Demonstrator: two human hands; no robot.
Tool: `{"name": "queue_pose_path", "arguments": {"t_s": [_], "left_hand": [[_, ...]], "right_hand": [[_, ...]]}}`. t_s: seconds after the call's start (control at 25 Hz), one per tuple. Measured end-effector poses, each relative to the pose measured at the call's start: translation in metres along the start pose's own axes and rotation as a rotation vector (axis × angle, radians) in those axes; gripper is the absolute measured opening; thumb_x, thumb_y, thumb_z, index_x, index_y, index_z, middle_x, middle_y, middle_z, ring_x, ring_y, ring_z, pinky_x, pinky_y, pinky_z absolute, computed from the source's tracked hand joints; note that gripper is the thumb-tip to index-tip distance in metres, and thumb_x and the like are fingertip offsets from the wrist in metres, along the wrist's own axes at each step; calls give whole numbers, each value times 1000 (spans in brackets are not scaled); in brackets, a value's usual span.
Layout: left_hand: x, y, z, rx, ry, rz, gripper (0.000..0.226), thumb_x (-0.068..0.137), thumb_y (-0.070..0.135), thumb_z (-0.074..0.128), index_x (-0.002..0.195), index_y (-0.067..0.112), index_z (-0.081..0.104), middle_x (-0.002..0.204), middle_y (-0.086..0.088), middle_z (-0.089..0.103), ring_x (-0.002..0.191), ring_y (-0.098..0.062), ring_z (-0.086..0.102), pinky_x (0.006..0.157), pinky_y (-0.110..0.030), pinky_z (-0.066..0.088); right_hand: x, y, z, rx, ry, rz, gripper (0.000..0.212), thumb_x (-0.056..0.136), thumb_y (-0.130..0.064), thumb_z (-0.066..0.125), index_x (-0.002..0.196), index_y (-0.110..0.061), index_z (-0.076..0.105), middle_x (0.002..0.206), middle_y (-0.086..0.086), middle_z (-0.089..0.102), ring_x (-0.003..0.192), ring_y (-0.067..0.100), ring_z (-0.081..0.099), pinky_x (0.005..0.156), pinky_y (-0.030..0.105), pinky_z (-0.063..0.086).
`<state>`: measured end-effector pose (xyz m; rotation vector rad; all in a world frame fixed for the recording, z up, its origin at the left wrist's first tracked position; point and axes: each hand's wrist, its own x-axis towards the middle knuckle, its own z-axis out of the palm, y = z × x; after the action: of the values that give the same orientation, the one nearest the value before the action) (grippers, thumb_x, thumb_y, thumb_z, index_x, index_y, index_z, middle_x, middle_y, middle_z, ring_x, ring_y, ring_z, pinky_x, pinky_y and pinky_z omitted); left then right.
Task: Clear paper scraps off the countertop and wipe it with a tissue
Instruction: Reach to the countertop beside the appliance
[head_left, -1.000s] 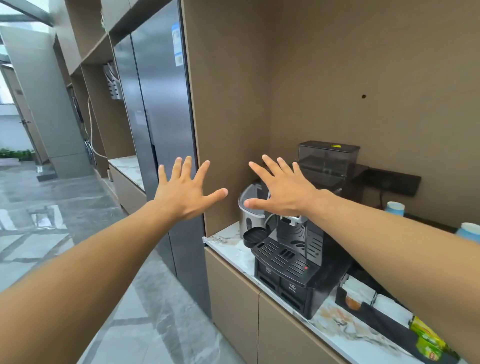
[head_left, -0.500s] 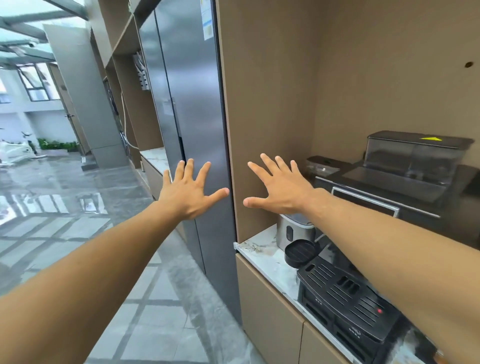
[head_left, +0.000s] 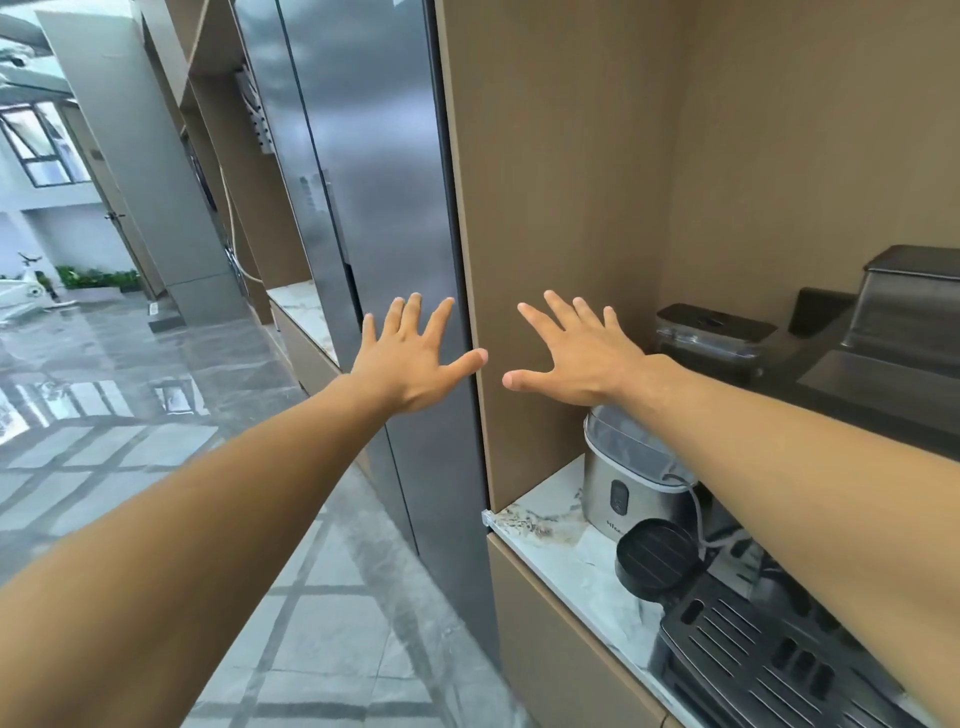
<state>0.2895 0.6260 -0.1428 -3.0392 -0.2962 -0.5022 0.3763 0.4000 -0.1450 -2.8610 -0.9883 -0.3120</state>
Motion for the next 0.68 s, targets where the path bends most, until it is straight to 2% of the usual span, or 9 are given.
{"name": "queue_pose_path", "arguments": {"t_s": [0.16, 0.28, 0.44, 0.56, 0.68], "left_hand": [[32, -11, 31, 44, -44, 131, 96, 78, 90, 7, 156, 35, -6, 166, -12, -3, 153, -29, -10, 120, -59, -4], [54, -16, 52, 113, 35, 371, 93, 82, 87, 8, 156, 32, -5, 166, -14, 0, 153, -30, -8, 120, -60, -4], [78, -21, 74, 83, 152, 689, 90, 86, 84, 10, 157, 30, 2, 164, -18, 10, 153, -33, 1, 121, -58, 2], [85, -29, 108, 39, 114, 849, 88, 88, 81, 14, 157, 27, 4, 164, -19, 11, 152, -34, 5, 123, -55, 5], [80, -32, 148, -13, -7, 920, 87, 90, 78, 17, 158, 25, 3, 164, -19, 8, 153, -33, 1, 124, -51, 2]], "right_hand": [[13, 8, 28, -16, -44, 80, 107, 65, -96, 27, 152, -43, -8, 165, 2, -12, 151, 34, -7, 118, 61, -1], [19, 14, 46, -9, -70, 193, 107, 65, -95, 29, 152, -43, -7, 165, 2, -12, 151, 34, -8, 118, 61, -1], [19, 8, 76, 30, -103, 367, 105, 68, -94, 30, 152, -43, -7, 165, 1, -12, 150, 34, -9, 118, 61, -1], [15, -5, 108, 47, -156, 492, 107, 65, -97, 28, 152, -43, -7, 165, 1, -12, 151, 33, -9, 118, 61, 0], [1, -18, 138, 61, -199, 592, 111, 61, -100, 25, 151, -45, -8, 165, 0, -12, 151, 33, -8, 117, 60, -1]]}}
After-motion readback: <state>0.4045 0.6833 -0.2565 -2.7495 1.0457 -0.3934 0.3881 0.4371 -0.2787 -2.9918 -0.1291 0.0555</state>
